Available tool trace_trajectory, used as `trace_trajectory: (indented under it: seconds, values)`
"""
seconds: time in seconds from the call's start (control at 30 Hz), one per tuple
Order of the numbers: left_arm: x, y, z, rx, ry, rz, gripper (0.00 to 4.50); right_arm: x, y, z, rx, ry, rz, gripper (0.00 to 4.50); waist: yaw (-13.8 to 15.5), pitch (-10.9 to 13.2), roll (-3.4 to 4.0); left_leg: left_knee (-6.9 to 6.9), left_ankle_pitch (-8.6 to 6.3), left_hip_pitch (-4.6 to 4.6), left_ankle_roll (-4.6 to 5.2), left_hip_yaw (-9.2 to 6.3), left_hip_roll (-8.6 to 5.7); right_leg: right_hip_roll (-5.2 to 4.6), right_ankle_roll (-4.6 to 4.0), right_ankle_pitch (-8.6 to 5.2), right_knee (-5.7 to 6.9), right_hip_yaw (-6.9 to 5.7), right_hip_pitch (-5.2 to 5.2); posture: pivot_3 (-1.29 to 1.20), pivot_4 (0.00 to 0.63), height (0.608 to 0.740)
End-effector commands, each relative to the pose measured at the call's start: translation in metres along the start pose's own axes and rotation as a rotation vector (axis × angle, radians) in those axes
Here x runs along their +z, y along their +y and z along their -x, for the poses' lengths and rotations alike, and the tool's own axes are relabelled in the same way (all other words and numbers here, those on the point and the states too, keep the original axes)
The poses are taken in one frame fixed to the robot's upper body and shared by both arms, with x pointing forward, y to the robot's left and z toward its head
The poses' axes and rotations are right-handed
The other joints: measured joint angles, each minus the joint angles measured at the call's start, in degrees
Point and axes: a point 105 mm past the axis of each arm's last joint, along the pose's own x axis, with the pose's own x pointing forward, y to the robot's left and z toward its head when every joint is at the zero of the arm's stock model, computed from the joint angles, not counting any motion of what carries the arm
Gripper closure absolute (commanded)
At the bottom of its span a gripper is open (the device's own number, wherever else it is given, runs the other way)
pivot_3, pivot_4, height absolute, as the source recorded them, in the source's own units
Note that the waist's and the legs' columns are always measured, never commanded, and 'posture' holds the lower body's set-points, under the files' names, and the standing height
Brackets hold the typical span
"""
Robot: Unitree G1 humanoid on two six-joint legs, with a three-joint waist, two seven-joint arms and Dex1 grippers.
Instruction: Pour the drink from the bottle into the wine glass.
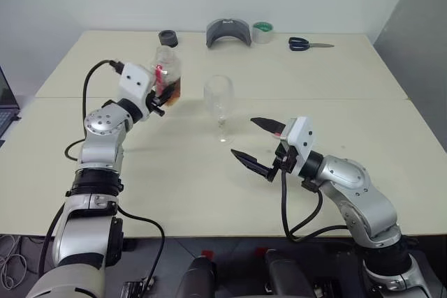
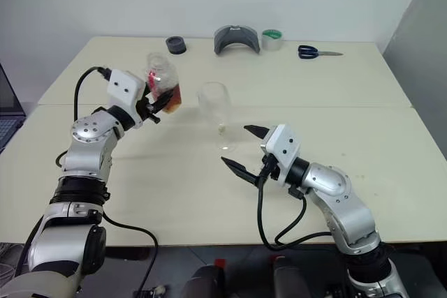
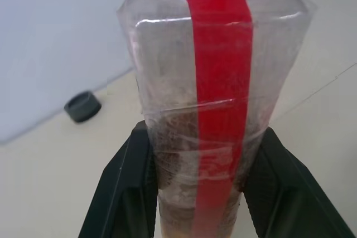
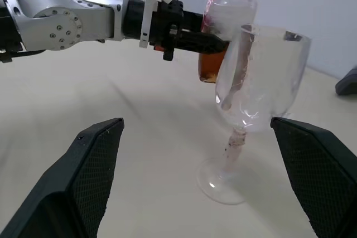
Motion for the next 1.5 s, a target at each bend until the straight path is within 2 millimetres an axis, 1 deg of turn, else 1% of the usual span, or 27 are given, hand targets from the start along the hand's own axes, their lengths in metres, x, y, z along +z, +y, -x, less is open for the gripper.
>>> trace_trajectory:
  seconds: [0.03,0.1,0.2,0.23,0.33,0.53,0.7,0.87,1.1,1.5]
  values:
    - [0.037,0.005,-0.005,0.012,-0.107,-0.179,2.81,0.021,-0.012,0.002,-0.054,-0.071,0.084,0.0,-0.1,0.0,0.0,0.0,0.0,0.0,0.0,0.0,0.0,0.0,0.0,0.0,0.01,0.0,0.0,0.0,0.15,0.74]
    - [0.045,0.004,-0.008,0.013,-0.131,-0.24,2.81,0.018,-0.011,0.004,-0.005,-0.048,0.038,0.0,-0.15,0.0,0.0,0.0,0.0,0.01,0.0,0.01,0.01,0.02,0.0,0.0,0.01,0.01,0.0,0.0,0.15,0.74]
    - [0.055,0.003,-0.013,0.016,-0.175,-0.346,2.81,0.021,-0.019,0.005,-0.029,-0.05,0.05,0.0,0.04,0.0,-0.01,0.01,0.0,-0.02,0.01,-0.02,-0.02,0.02,0.0,0.0,0.0,-0.02,0.0,0.0,0.15,0.74]
    - [0.057,0.002,-0.015,0.017,-0.187,-0.402,2.81,0.021,-0.024,0.005,-0.057,-0.049,0.063,0.0,0.06,0.01,-0.01,0.01,0.0,-0.03,0.01,-0.01,-0.03,0.01,0.0,0.0,-0.01,-0.02,0.0,0.0,0.15,0.74]
    - [0.06,0.002,-0.018,0.022,-0.215,-0.498,2.81,0.025,-0.031,0.004,-0.081,-0.059,0.058,0.0,0.02,0.01,-0.01,0.0,0.0,-0.01,0.01,0.02,-0.03,0.0,0.0,0.0,0.0,0.0,-0.01,0.0,0.15,0.74]
    - [0.064,0.003,-0.018,0.028,-0.267,-0.627,2.81,0.029,-0.035,0.002,-0.08,-0.076,0.037,0.0,-0.07,0.01,-0.01,0.0,0.0,-0.03,0.02,0.03,-0.03,0.0,0.0,0.0,0.0,0.01,-0.02,0.0,0.15,0.74]
    - [0.066,0.01,-0.016,0.06,-0.289,-0.696,2.81,0.029,-0.036,0.004,-0.06,-0.059,0.024,0.0,-0.05,0.01,-0.01,0.0,0.0,-0.05,0.02,0.0,-0.04,0.0,0.0,0.0,0.0,-0.02,-0.02,0.0,0.15,0.74]
    - [0.066,0.013,-0.013,0.071,-0.299,-0.779,2.81,0.025,-0.039,0.005,-0.049,-0.018,0.048,0.0,-0.08,0.01,-0.01,0.0,0.0,-0.05,0.03,0.01,-0.05,0.0,0.0,0.0,0.0,-0.02,-0.02,0.0,0.15,0.74]
    - [0.064,0.016,-0.012,0.083,-0.3,-0.852,2.81,0.024,-0.044,0.005,-0.057,-0.004,0.057,0.0,-0.11,0.01,-0.01,0.01,0.0,-0.06,0.03,0.0,-0.04,0.0,0.0,0.0,0.01,-0.03,-0.03,0.0,0.15,0.74]
    - [0.071,0.021,-0.014,0.091,-0.316,-0.948,2.81,0.024,-0.04,0.006,-0.019,-0.004,0.047,0.0,-0.17,0.01,-0.01,0.01,0.0,-0.08,0.03,0.01,-0.05,0.0,0.01,0.0,0.03,-0.04,-0.05,0.0,0.15,0.74]
